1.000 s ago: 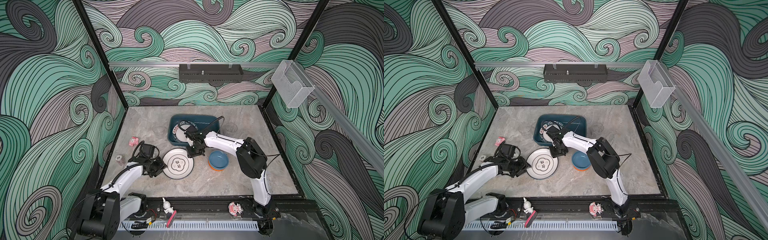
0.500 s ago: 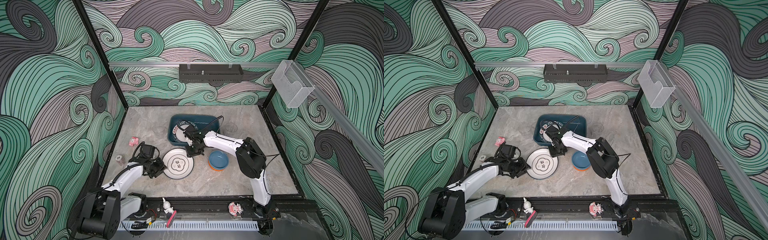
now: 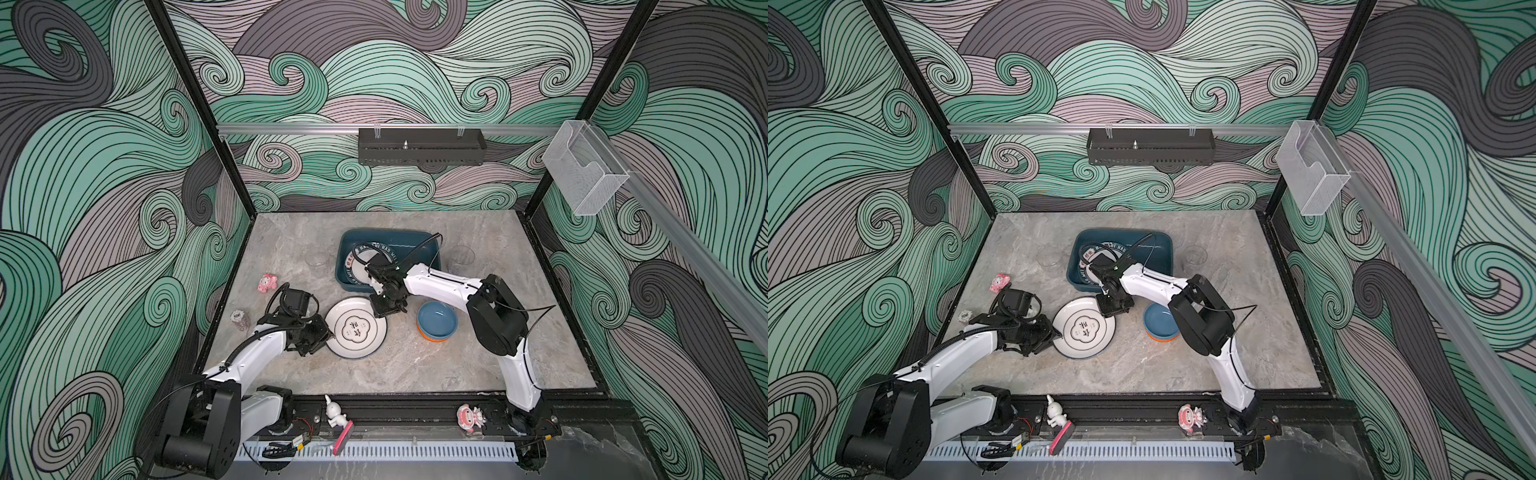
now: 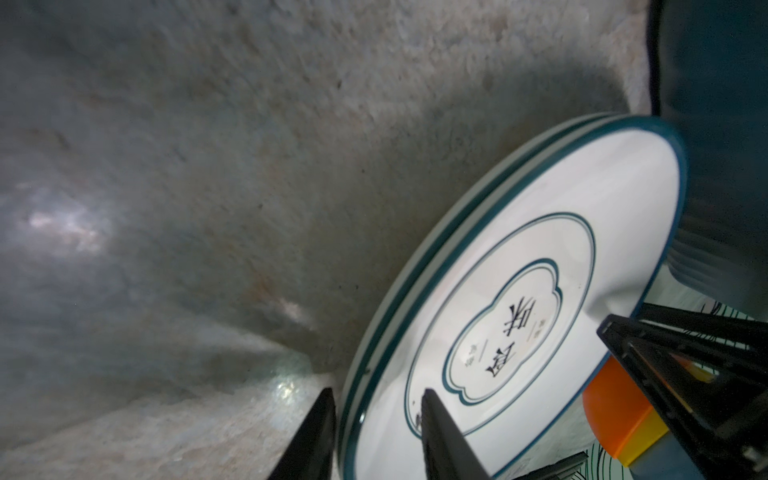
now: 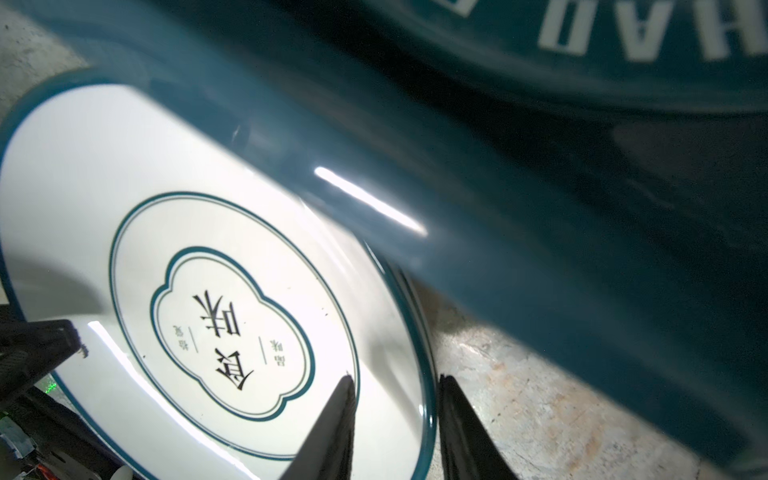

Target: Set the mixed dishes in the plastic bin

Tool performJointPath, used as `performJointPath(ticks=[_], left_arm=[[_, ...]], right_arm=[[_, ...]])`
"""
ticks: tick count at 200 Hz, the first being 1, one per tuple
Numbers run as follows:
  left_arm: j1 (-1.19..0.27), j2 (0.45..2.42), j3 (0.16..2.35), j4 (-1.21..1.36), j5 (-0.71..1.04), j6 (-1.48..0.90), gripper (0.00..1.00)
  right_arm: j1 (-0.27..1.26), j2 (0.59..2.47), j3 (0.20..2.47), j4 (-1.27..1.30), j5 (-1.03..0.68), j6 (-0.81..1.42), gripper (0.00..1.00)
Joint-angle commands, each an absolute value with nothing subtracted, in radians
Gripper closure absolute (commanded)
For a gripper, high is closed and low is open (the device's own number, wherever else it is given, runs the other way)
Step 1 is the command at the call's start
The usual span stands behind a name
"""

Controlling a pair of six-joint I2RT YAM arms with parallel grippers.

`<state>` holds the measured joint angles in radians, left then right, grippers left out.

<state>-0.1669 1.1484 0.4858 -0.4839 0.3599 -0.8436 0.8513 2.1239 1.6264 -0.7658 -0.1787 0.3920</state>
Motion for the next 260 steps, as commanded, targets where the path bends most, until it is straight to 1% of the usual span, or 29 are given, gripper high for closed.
performJointPath(ticks=[1,27,126,167,198,260], left_arm=[[-0.170,1.156,0.476,-0.479,0.368,-0.832,0.63],[-0.169,1.160,0.475,-0.473,0.369,-0.832,0.63],[-0.170,1.164,0.473,-0.467,0.371,-0.834,0.66],[-0.170,1.166,0.472,-0.464,0.373,-0.836,0.67],[-0.170,1.166,0.471,-0.463,0.374,-0.836,0.68],[-0.170,1.154,0.459,-0.468,0.372,-0.839,0.68]], right_arm=[[0.869,2.121,1.662,-0.803,-0.129,0.366,0.65],[0.876,2.117,1.671,-0.819,-0.102,0.353,0.65],[0.900,2.132,1.693,-0.839,-0.077,0.327,0.71],[0.906,2.141,1.698,-0.845,-0.074,0.320,0.75],[0.910,2.144,1.703,-0.852,-0.062,0.313,0.76],[0.913,2.167,1.718,-0.856,-0.097,0.315,0.77]])
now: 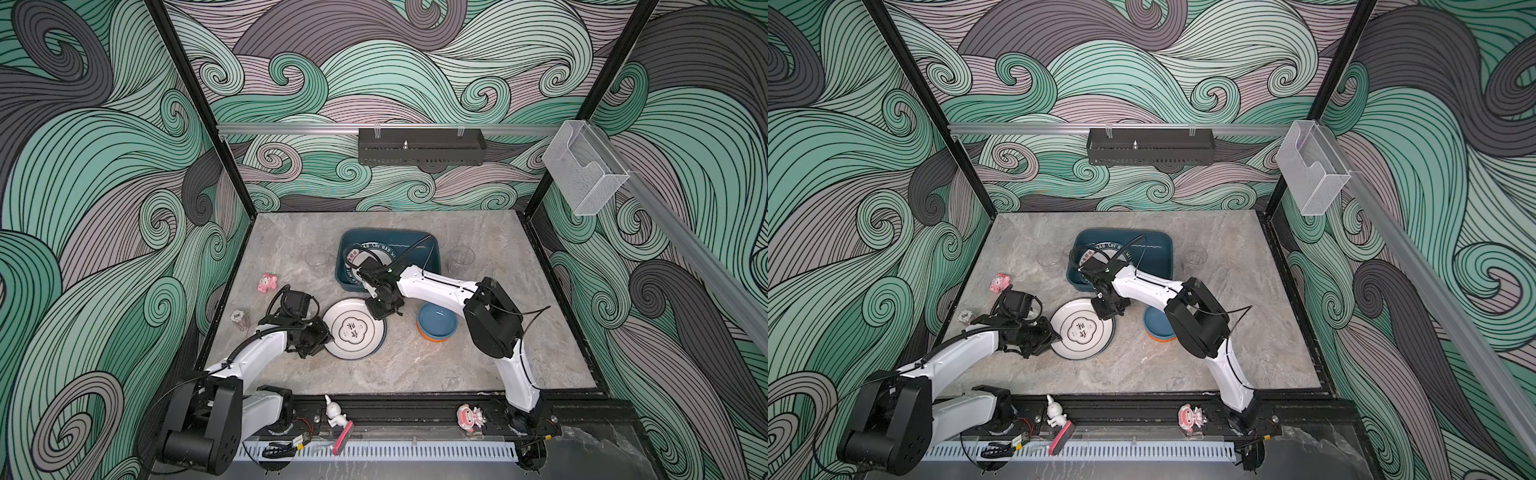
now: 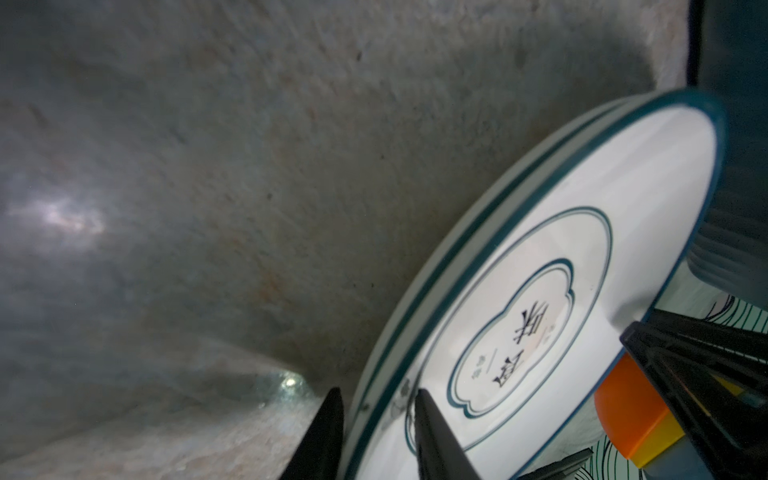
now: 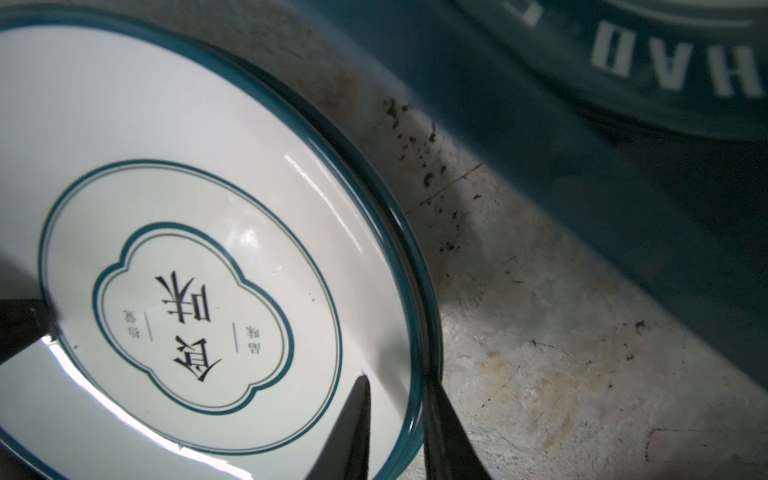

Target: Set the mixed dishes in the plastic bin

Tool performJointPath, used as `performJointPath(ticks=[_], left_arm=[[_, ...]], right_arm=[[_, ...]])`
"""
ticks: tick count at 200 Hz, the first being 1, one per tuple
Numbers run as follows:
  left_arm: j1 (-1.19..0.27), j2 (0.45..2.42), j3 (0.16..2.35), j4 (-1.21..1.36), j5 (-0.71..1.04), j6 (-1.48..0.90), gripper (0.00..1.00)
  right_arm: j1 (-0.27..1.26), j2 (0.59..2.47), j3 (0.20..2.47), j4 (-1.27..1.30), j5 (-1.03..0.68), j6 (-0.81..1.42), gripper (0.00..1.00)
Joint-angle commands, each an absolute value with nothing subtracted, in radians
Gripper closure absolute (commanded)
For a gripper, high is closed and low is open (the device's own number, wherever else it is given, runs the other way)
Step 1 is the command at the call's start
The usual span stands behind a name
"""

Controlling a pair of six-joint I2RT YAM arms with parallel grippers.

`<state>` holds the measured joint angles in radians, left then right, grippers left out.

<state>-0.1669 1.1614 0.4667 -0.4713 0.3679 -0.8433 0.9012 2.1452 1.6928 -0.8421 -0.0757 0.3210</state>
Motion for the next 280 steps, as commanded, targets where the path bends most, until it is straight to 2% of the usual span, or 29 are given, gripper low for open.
performJointPath(ticks=[1,167,222,280], left_arm=[[-0.170,1.154,0.459,-0.468,0.373,-0.839,0.68],[-0.170,1.022,0.421,-0.568,0.350,-0.864,0.57],[-0.170,0.973,0.414,-0.617,0.342,-0.871,0.60],[-0.170,0.935,0.417,-0.652,0.342,-0.879,0.67]], right_arm=[[0.913,2.167,1.718,-0.856,-0.097,0.315,0.77],[0.916,2.187,1.723,-0.854,-0.140,0.316,0.88],[0.916,2.187,1.721,-0.852,-0.159,0.315,0.85],[0.916,2.202,1.728,-0.850,-0.195,0.316,0.85]])
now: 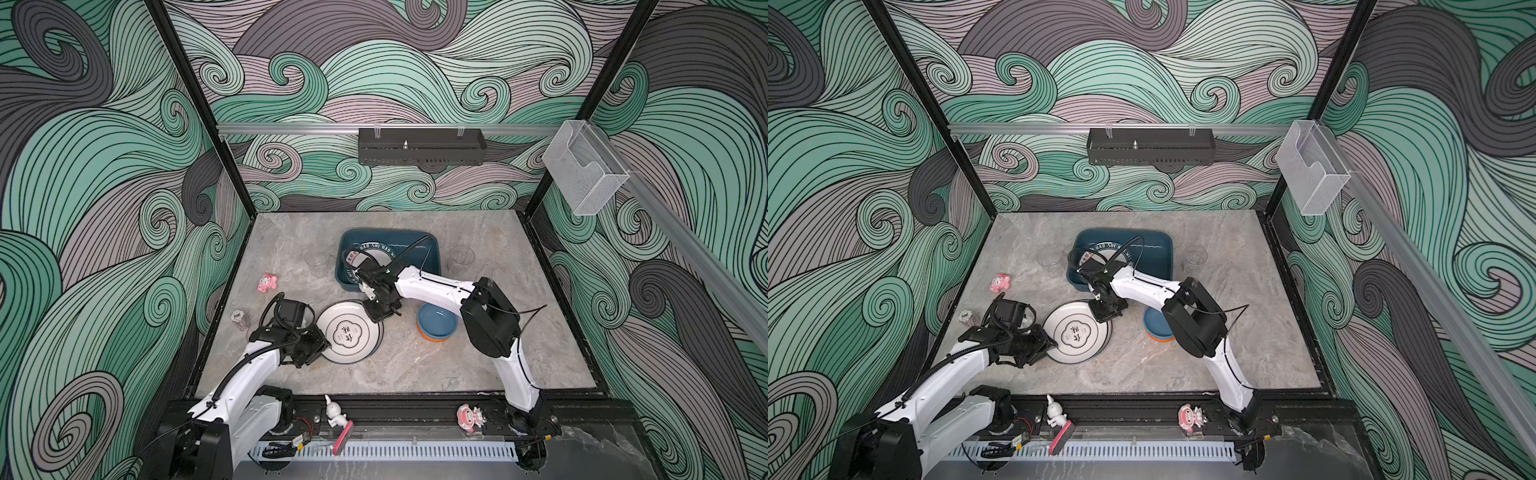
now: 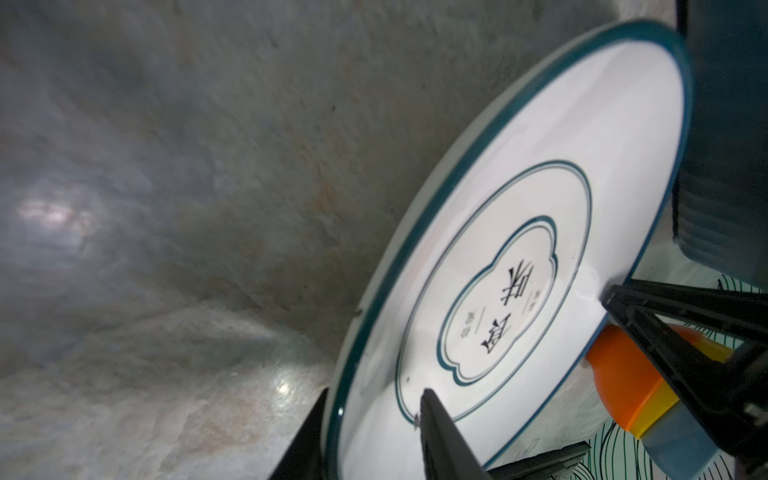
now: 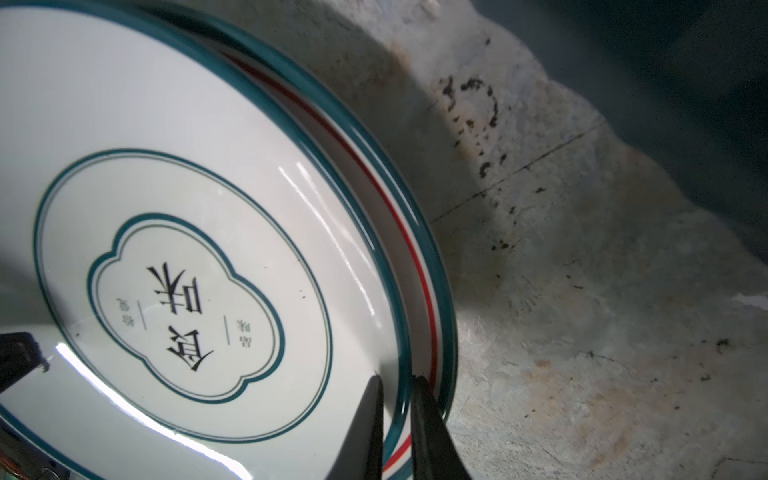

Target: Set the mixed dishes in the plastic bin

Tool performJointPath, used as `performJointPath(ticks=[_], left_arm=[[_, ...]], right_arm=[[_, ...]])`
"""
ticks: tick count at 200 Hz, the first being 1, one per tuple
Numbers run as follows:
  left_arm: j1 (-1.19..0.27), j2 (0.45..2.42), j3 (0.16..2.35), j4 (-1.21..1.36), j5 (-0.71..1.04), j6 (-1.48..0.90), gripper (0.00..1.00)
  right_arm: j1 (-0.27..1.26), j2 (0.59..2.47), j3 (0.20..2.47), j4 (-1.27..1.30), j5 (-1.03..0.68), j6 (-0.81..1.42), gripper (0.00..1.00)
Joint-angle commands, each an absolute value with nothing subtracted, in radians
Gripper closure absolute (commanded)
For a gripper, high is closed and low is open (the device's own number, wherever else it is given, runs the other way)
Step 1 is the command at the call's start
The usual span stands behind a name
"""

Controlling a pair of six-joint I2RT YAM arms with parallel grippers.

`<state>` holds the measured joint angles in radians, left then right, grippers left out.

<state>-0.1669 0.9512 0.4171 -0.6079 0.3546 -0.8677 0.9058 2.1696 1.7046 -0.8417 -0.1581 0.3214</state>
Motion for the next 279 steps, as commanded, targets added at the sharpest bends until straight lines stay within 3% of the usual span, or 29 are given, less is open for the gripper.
performJointPath(ticks=[1,155,196,279], left_arm=[[-0.170,0.935,0.417,-0.652,0.342,-0.879,0.67],[-0.170,0.880,0.448,-0.710,0.355,-0.888,0.90],[-0.170,0.868,0.464,-0.718,0.357,-0.887,0.98],[-0.169,0.847,0.520,-0.726,0.372,-0.894,1.00]], right_arm=[[0.916,2.201,1.727,-0.850,-0.195,0.316,0.85],[0.914,2.212,1.729,-0.850,-0.210,0.320,0.86],[0.913,2.184,1.721,-0.849,-0.190,0.332,0.82],[0.896,2.051,1.682,-0.839,-0.165,0.358,0.75]])
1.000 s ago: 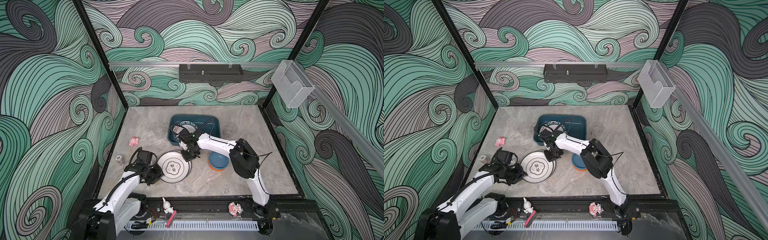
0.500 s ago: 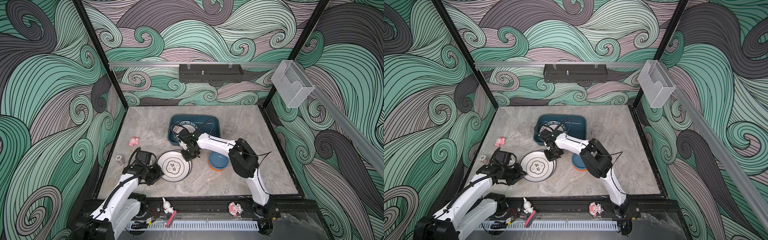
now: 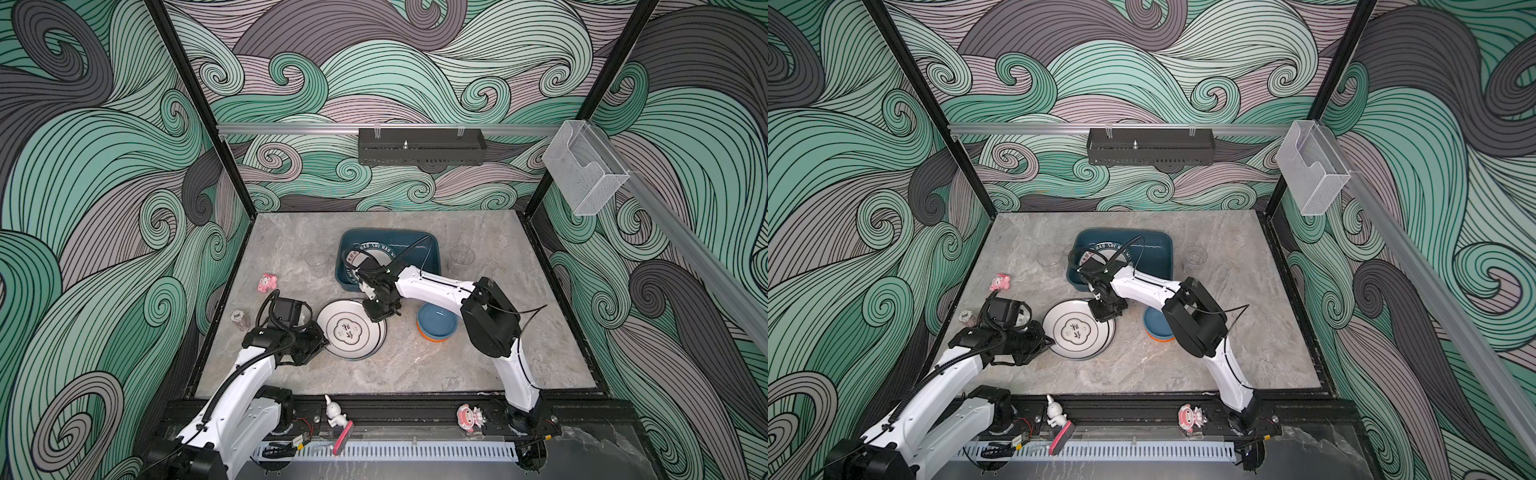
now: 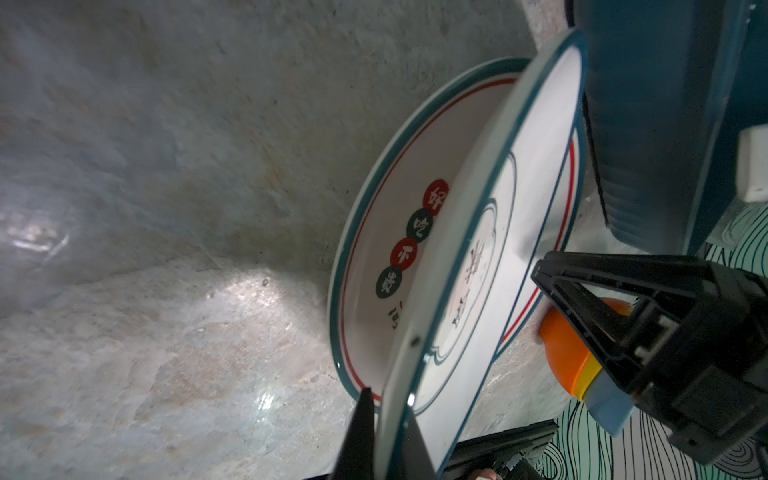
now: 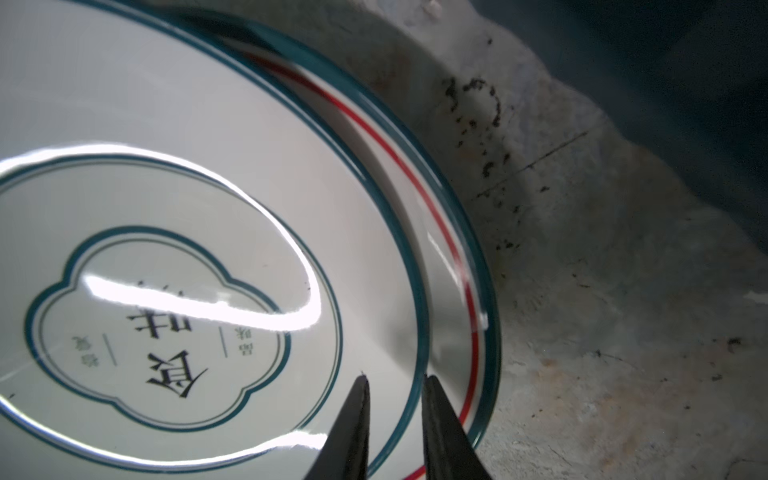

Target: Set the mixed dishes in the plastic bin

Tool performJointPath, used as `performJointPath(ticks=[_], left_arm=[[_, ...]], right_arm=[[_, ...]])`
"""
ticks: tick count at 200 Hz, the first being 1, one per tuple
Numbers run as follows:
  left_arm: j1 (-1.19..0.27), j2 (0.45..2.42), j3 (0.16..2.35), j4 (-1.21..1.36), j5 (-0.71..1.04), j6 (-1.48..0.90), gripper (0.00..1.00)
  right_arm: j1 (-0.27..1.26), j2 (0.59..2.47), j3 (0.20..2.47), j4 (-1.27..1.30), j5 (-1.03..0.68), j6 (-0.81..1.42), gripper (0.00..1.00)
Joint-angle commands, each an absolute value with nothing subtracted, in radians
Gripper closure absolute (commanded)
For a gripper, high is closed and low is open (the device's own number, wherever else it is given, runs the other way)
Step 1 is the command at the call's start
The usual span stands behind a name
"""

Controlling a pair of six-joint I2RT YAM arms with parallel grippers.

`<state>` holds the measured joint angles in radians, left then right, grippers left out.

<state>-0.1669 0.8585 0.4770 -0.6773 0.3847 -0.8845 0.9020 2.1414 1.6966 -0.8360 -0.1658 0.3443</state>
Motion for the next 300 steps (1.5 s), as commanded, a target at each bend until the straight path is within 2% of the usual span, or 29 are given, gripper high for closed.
performJointPath(ticks=[1,86,177,212,300], left_arm=[[-0.170,0.846,0.521,-0.726,0.372,-0.894,1.00],[-0.170,0.777,0.604,-0.754,0.433,-0.904,1.00],[-0.171,0.765,0.648,-0.605,0.542,-0.965,1.00],[-0.175,0.792,0.663,-0.524,0.588,-1.001,1.00],[-0.199,0.809,0.668,-0.422,0.634,-1.044,1.00]], right_arm=[[0.896,2.048,1.681,-0.839,-0.165,0.359,0.75],[0.839,1.841,1.562,-0.801,-0.203,0.399,0.69],[0.677,1.659,1.339,-0.595,-0.427,0.522,0.63],[0.632,1.625,1.265,-0.502,-0.494,0.578,0.60],[0.595,1.621,1.209,-0.365,-0.615,0.665,0.62]])
